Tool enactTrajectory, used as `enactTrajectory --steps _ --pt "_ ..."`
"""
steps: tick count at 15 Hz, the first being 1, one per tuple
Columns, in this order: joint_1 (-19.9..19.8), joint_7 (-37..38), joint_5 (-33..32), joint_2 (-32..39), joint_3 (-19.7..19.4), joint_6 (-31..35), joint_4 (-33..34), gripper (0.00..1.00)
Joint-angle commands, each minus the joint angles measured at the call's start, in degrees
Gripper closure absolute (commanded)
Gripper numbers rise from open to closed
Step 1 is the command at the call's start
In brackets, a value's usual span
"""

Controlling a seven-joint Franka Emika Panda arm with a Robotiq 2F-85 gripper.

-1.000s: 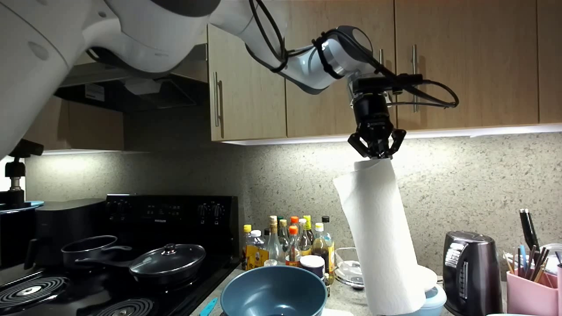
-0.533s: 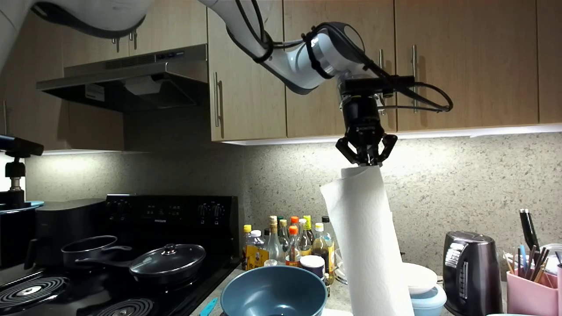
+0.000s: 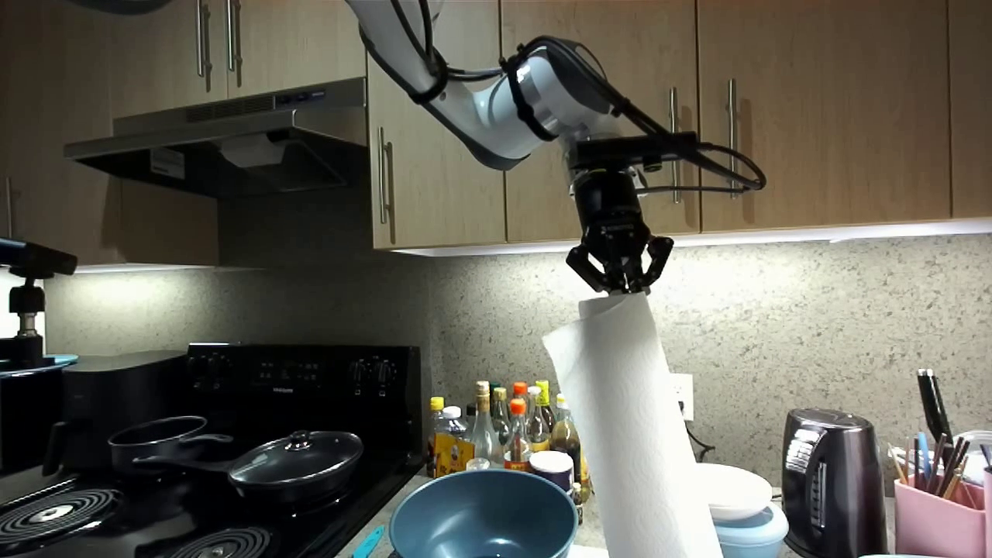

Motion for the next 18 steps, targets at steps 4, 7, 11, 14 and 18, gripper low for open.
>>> enactTrajectory --steps 4,7,11,14,18 --pt "-0.64 0.85 -3.16 -2.48 2.95 2.35 -2.95 0.97" --pt "-0.59 0.67 -3.79 -2.29 3.50 2.19 -2.66 0.97" --pt "-0.52 0.43 -4.12 -2.03 4.04 1.99 -2.26 0.97" --pt "-0.32 -0.21 -4.78 -1.19 4.52 2.02 -1.22 0.97" --pt "-0.05 -1.04 -6.31 0.15 5.46 2.32 0.27 0.97"
